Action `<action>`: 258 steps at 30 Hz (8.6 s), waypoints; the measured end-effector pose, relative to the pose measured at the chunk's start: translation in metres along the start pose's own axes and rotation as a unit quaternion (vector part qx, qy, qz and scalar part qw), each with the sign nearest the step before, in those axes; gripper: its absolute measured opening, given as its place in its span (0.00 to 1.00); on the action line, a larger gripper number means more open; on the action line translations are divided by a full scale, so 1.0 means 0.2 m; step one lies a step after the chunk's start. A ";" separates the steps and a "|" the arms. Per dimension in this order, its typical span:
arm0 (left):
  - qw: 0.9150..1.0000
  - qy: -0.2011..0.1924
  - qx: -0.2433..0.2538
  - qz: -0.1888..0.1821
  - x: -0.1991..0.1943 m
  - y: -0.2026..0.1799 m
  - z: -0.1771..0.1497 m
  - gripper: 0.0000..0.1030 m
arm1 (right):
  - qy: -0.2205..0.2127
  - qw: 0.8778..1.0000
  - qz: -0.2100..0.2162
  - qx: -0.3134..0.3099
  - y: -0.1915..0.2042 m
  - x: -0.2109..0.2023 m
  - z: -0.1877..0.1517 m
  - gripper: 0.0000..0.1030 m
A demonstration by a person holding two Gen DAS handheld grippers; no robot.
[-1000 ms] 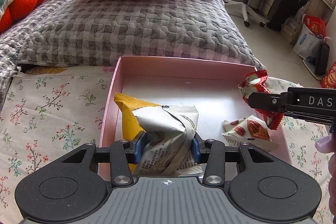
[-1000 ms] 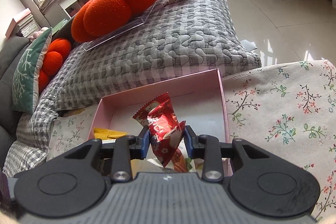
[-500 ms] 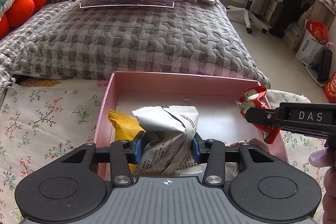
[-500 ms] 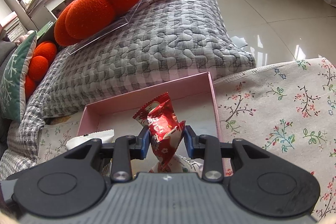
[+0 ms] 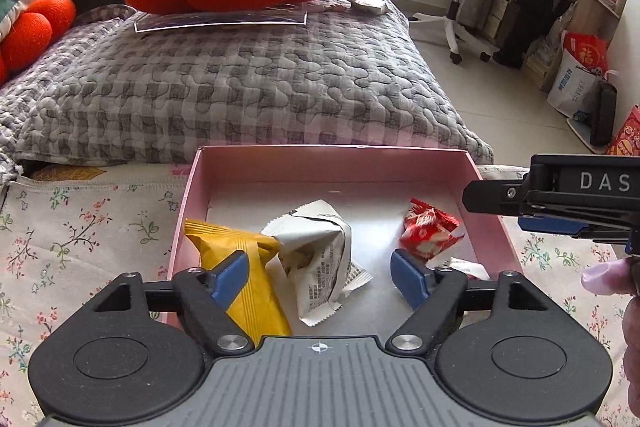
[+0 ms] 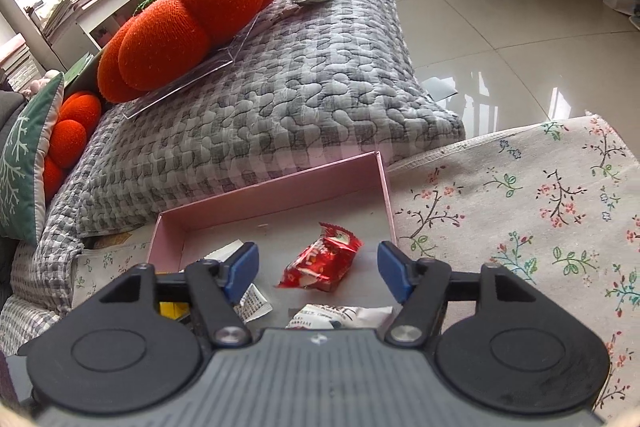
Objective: Organize snacks
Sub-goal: 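Open both grippers to drop the packet and candies into the box, then withdraw both grippers from the box toward the remaining snacks, then grasp the large yellow sandwich pack with the left gripper while the right grasps a red candy, then lift the yellow sandwich pack with the left gripper while the right opens over the red candy, then carry the sandwich pack with the left gripper while the right carries the red candy over the box, then open both grippers to drop the sandwich pack and red candy into the box, then withdraw both grippers from the box back toward the snack pile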
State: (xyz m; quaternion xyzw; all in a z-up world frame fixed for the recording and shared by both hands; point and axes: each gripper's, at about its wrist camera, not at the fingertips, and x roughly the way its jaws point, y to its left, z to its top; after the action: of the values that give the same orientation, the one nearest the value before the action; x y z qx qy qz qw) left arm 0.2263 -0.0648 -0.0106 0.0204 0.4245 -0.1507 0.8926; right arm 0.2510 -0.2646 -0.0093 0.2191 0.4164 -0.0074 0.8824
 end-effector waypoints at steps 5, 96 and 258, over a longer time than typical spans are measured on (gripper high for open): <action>1.000 0.000 0.009 -0.003 -0.08 -0.01 -0.03 0.84 | -0.010 1.000 -0.005 -0.017 0.02 -0.09 -0.01 0.75; 0.999 -0.019 0.045 -0.011 -0.46 -0.04 -0.91 0.80 | 0.002 0.993 -0.042 -0.106 -0.17 -0.40 -0.94 0.46; 0.994 -0.030 0.108 -0.003 -0.55 -0.01 -0.76 0.98 | -0.050 0.994 -0.017 -0.092 -0.14 -0.54 -0.78 1.00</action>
State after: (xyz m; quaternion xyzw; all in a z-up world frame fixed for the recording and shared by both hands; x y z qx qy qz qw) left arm 0.0467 -0.0152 -0.0232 0.1105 0.3787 -0.1992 0.8970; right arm 0.0611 -0.2465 -0.0280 0.1289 0.3740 0.0046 0.9184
